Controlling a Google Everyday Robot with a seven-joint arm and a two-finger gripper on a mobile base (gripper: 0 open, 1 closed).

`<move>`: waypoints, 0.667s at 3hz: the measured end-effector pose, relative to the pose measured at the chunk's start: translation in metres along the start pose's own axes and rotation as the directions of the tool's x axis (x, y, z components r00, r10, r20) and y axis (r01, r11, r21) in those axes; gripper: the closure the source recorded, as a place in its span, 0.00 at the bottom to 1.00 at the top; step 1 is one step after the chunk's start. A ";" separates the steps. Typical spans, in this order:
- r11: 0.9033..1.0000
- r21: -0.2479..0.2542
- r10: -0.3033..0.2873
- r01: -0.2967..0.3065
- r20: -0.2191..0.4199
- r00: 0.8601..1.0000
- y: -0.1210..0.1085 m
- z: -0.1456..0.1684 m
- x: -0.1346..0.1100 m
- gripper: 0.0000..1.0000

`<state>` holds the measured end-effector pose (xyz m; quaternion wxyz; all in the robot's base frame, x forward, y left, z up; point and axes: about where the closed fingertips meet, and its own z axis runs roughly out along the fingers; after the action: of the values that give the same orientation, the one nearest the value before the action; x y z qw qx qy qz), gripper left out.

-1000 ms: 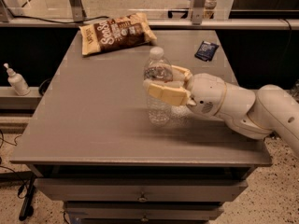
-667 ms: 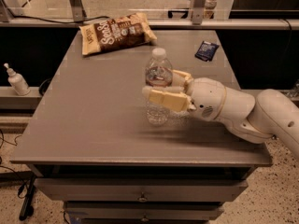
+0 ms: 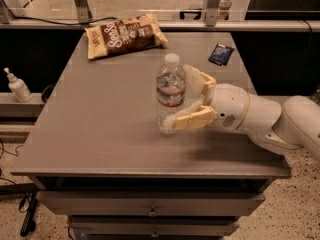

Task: Move water bottle near brown chip bag

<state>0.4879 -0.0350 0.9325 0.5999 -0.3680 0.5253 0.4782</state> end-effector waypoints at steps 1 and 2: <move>0.999 0.017 -0.029 0.030 -0.061 0.998 -0.005 -0.025 -0.018 0.00; 0.997 0.031 -0.071 0.076 -0.144 0.987 -0.013 -0.060 -0.047 0.00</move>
Offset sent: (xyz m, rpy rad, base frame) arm -0.0064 -0.1539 0.0744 -0.3270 -0.0512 -0.0884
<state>0.4839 -0.1042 0.9669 0.5846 -0.4093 0.5615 0.4188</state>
